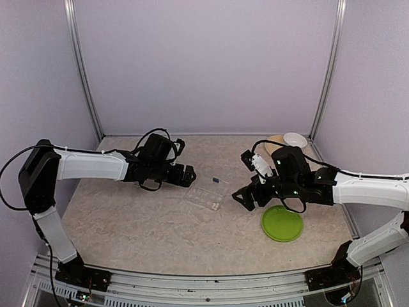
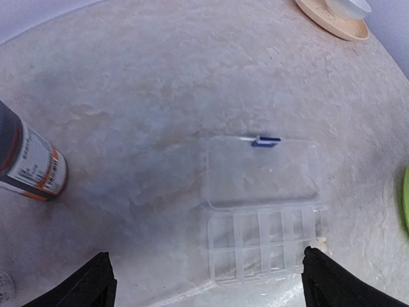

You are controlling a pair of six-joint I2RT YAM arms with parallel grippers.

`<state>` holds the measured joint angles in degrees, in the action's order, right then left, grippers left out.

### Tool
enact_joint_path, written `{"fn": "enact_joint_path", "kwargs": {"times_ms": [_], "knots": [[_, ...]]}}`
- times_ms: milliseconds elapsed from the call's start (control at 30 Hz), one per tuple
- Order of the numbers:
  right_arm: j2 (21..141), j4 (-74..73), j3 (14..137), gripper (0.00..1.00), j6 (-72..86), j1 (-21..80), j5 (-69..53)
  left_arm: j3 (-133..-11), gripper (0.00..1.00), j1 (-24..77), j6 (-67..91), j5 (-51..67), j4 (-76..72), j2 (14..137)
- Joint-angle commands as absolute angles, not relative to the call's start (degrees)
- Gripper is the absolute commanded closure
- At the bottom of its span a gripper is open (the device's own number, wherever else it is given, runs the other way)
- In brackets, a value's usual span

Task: Sort the pills into containers
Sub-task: Adjust the pill container at the center of the board.

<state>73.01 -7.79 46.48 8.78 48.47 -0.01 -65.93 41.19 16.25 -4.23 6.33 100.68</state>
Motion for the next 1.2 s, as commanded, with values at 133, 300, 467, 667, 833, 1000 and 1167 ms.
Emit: {"fn": "enact_joint_path", "kwargs": {"times_ms": [133, 300, 467, 667, 833, 1000, 1167], "knots": [[74.17, -6.62, 45.76, 0.0, 11.71, 46.4, -1.11, -61.73, 0.01, 40.83, 20.74, 12.84, -6.23, 104.35], [72.53, -6.96, 45.1, 0.0, 12.03, 46.3, -0.75, -61.07, 0.01, 40.23, 20.74, 14.61, -10.06, 108.8], [71.22, -7.09, 44.66, 0.0, 11.92, 46.1, -0.61, -60.15, 0.01, 40.06, 22.75, 15.23, -12.79, 111.05], [71.43, -6.8, 45.05, 0.0, 11.74, 46.05, -0.77, -58.85, 0.01, 40.81, 23.75, 16.14, -14.65, 111.86], [71.76, -6.9, 45.47, 0.0, 11.45, 46.05, -0.8, -57.78, 0.01, 42.54, 24.8, 16.8, -15.1, 111.56], [71.43, -7.13, 45.97, 0.0, 10.96, 45.95, -0.68, -56.7, 0.01, 43.88, 25.84, 16.3, -14.33, 110.96], [71.02, -7.32, 46.06, 0.0, 10.63, 45.91, -0.61, -55.0, 0.01, 46.06, 27.1, 15.8, -14.8, 109.3]]}}
